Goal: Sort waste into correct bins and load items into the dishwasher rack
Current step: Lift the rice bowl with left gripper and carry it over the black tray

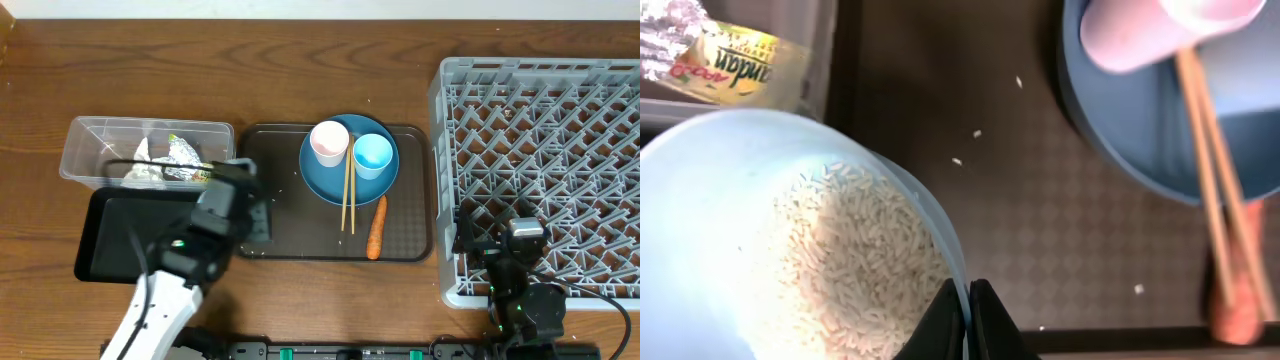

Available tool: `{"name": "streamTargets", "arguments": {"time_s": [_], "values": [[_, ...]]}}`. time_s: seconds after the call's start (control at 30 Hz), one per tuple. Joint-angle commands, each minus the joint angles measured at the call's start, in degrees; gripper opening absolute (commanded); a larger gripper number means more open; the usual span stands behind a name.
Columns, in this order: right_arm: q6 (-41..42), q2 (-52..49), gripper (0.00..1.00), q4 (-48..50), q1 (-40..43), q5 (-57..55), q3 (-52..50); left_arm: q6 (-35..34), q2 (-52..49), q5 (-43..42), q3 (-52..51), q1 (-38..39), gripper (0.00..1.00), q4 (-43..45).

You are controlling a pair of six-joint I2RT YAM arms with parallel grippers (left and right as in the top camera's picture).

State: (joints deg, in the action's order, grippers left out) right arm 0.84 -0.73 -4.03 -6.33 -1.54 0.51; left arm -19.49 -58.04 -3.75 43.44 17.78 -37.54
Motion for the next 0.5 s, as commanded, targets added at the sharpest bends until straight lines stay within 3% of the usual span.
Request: {"name": "streamTargets", "arguments": {"time_s": [0.0,0.47], "values": [[0.4,0.0,0.99,-0.1,0.5,-0.6,-0.2,4.0,1.9,-12.6,1.6,-8.3,0.06,-0.2],[0.4,0.0,0.99,0.0,0.5,-0.6,-0.2,6.9,2.0,-29.0,1.6,-42.7,0.06,0.3]]}}
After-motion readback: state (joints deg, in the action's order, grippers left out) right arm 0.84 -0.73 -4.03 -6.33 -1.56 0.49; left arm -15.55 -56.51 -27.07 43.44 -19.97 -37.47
